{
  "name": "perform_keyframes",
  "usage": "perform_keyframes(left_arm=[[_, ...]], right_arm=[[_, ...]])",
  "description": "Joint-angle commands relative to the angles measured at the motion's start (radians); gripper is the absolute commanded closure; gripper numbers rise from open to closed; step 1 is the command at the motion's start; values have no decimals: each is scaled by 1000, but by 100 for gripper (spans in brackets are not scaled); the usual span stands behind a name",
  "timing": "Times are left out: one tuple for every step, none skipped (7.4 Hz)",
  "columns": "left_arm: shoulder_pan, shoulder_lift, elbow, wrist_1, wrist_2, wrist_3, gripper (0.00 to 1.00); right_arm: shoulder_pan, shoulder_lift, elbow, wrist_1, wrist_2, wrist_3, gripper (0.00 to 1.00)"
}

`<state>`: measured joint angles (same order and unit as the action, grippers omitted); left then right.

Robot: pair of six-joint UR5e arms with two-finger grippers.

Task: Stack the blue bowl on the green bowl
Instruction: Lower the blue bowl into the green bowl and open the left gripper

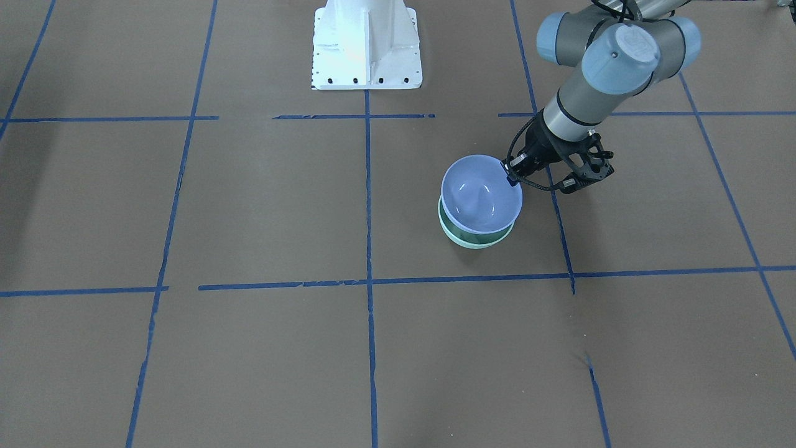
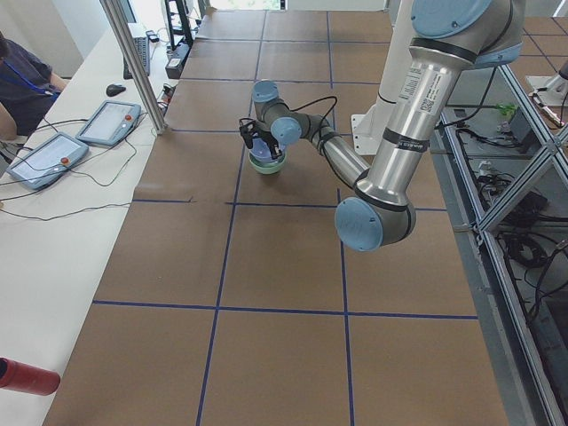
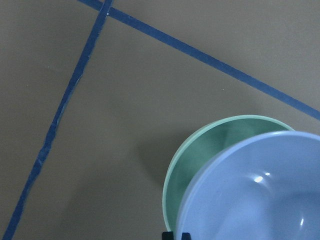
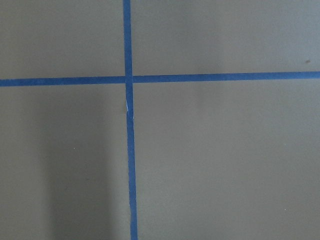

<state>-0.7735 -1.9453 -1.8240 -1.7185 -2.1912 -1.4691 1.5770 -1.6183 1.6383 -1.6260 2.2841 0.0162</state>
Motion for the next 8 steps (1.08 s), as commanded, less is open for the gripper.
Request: perform_keyframes(left_arm=[[3,-1,38,-46,2,-10,100],[5,-1,41,-46,2,-10,100],[14,0,45,-46,2,-10,100],[16,0,57,-46,2,-8,100],[16,0,57,-46,2,-8,100],[16,0,57,-46,4,-8,100],[16,0,60,-47,4,-8,100],[16,0,60,-46,4,-7,100]], right_arm=[[1,0,0,0,0,-1,0],[0,0,0,0,0,-1,0],[0,0,0,0,0,-1,0],[0,0,0,0,0,-1,0],[0,0,0,0,0,-1,0],[0,0,0,0,0,1,0],[0,0,0,0,0,-1,0],[0,0,0,0,0,-1,0]])
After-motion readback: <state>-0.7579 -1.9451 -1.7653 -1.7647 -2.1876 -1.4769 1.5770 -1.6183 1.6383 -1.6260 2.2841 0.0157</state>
